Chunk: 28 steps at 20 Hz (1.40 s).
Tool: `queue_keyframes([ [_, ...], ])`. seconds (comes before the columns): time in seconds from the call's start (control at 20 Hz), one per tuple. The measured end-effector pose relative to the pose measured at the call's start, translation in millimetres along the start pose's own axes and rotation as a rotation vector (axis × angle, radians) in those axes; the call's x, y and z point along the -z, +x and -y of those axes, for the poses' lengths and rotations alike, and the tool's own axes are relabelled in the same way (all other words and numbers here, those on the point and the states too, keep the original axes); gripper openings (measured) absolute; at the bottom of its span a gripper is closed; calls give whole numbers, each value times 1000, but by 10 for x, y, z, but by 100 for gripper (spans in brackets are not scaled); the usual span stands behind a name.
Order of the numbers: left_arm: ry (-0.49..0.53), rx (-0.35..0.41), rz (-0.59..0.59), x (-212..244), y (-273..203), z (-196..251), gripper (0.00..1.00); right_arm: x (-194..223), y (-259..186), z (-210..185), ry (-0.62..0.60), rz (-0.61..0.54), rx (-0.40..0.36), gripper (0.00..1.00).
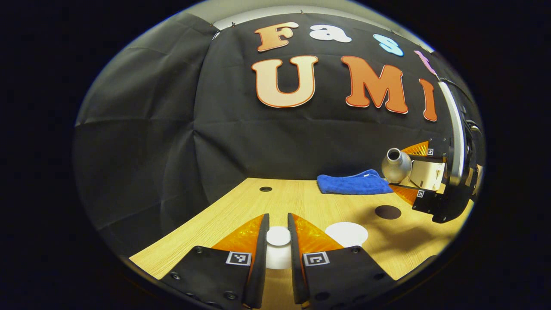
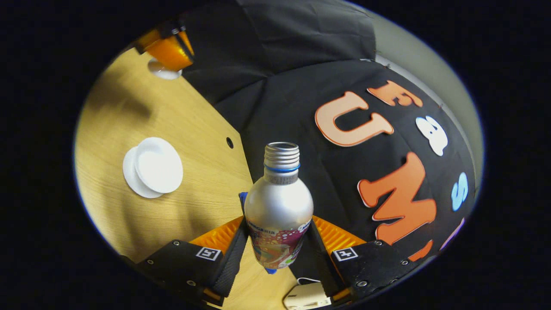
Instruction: Open the teacup lid with one hand, grasp the water bottle and pour water into the teacup with the other hand; after pouring, place the water bottle on the coaster and then close the teacup lid.
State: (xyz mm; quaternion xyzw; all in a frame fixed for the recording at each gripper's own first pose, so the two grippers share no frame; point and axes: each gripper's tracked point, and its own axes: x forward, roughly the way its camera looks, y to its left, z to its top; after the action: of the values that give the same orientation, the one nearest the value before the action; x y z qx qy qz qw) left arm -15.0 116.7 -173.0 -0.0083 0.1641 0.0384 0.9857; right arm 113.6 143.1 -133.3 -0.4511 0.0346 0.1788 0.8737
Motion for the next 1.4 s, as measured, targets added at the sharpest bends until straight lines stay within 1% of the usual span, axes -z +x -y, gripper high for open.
queue_keyframes([
  [0.35,10,53,25,-154,67,348,30,279,32,101,380,-41,-28,80],
  [0.55,15,81,42,-236,101,528,30,394,92,90,552,-55,-41,80],
  [0.65,12,97,48,-260,124,631,30,477,121,112,626,-55,-34,80],
  [0.75,9,112,54,-277,149,715,30,553,110,124,703,-66,-51,80],
  [0.95,7,137,52,-263,203,861,30,700,213,70,824,-100,-66,80],
  [1.2,-11,159,28,-169,274,978,30,884,329,-134,951,-138,-119,80],
  [1.3,-15,159,13,-121,314,985,30,976,388,-204,976,-164,-130,80],
  [1.4,-15,151,-1,-76,359,979,30,1124,440,-269,971,-206,-122,80],
])
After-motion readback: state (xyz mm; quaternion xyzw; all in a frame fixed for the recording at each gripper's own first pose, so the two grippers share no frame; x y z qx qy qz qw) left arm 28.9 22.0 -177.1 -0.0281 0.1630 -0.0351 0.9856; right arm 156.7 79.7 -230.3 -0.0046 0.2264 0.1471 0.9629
